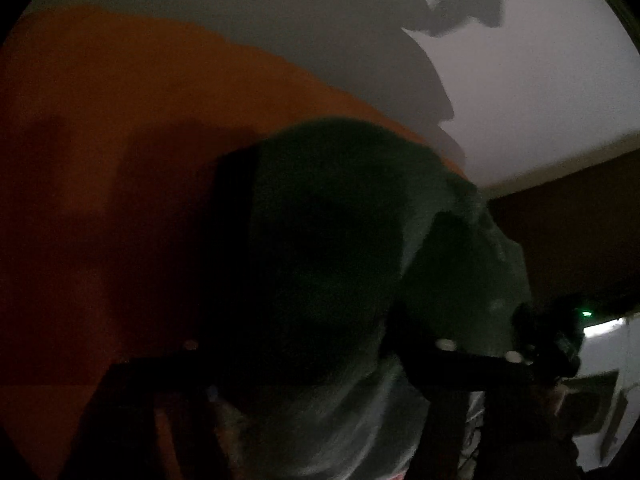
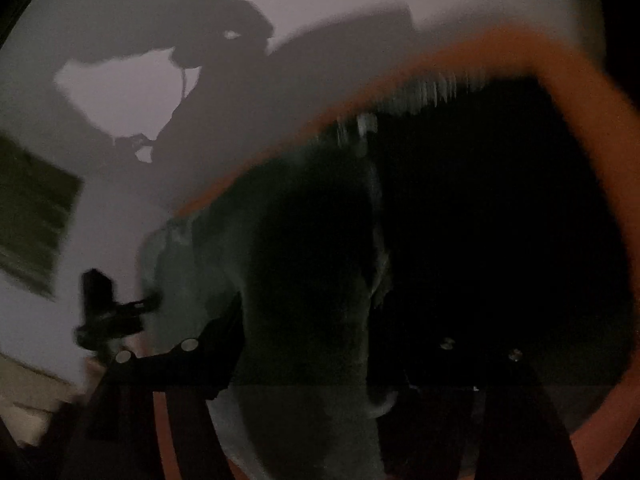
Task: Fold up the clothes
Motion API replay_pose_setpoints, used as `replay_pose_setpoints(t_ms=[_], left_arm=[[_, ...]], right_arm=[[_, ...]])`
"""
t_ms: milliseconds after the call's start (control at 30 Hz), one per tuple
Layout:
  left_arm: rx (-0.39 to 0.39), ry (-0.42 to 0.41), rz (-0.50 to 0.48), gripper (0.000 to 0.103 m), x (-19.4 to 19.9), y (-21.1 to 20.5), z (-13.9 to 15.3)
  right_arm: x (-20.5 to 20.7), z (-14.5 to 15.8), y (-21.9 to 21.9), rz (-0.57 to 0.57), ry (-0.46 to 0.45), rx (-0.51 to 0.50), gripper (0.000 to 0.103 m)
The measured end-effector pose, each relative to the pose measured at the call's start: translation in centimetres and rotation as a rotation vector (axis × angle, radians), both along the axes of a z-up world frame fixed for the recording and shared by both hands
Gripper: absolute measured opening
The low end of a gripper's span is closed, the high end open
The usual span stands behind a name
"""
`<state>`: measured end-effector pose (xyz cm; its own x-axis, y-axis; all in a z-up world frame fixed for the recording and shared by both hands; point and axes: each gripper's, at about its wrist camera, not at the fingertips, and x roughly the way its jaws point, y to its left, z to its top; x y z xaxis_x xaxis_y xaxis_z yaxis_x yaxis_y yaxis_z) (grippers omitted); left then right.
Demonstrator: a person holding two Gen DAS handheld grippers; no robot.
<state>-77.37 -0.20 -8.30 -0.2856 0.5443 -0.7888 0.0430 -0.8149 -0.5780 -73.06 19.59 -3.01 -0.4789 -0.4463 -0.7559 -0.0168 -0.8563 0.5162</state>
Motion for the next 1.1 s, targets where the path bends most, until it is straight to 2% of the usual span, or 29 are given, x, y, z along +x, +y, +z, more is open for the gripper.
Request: replay_pose_setpoints(t_ms=[33,167,200,267,333,400,467,533,567,600,700,800,867,967,1033,1100], left_arm=[[0.009,-0.015,0.035,0.076,0.6,-1.0,-0.2],[-0.062,0.021,0.208,0.075,3.1,-3.3,2.1],[-0.136,0.085,0.238,0.073,3.7,-3.0,4.1],[-0.201,0.202,0.216,0.073,3.8,-1.3,7.3],[-0.245,0.271,0.12,0.073,3.6,3.3,9.1],[-0.326,0.361,0.001,0.075,2.7,9.0,9.5],[-0.465,0.374,-0.035,0.075,0.8,13.1,7.1],[-0.52,0.338,-0.035,0.076,-1.6,13.8,4.0],[-0.534,0.322,-0.037,0.076,-2.9,13.8,2.3],[-0.526,0.327,-0.039,0.076,-2.5,13.3,2.5],[-0.5,0.343,-0.047,0.075,-1.3,11.7,3.2],[-0.476,0.358,-0.055,0.074,-0.2,10.1,3.9],[-0.505,0.346,-0.065,0.074,1.6,8.3,5.2],[-0.48,0.362,-0.051,0.074,4.9,5.4,7.3],[-0.422,0.301,-0.018,0.075,6.1,3.7,7.3],[-0.359,0.213,0.002,0.075,8.1,1.9,5.9]], right_arm=[[0.0,1.2,-0.4,0.004,0.018,0.071,0.066],[1.4,5.8,-1.2,-0.005,0.146,0.289,0.066],[1.5,6.9,-1.8,-0.005,0.187,0.322,0.066],[0.3,7.9,-4.5,-0.002,0.219,0.354,0.065],[-0.6,6.8,-6.3,0.014,0.21,0.35,0.045],[-2.1,4.7,-8.2,0.028,0.175,0.358,0.015],[-3.8,2.0,-9.1,0.007,0.138,0.389,0.006],[-5.0,-0.2,-8.0,-0.033,0.139,0.425,0.0],[-5.5,-1.2,-7.3,-0.05,0.145,0.438,0.0],[-5.9,-1.9,-6.6,-0.061,0.149,0.441,0.0],[-6.8,-2.5,-4.0,-0.071,0.127,0.355,0.0],[-6.9,-2.7,-2.8,-0.057,0.108,0.387,0.0],[-5.1,-0.6,-3.2,-0.054,0.123,0.393,0.0],[-2.3,2.4,-3.9,-0.046,0.143,0.398,0.0],[0.5,3.6,-5.4,-0.024,0.13,0.369,0.0],[3.4,3.8,-7.2,0.009,0.115,0.35,0.0]])
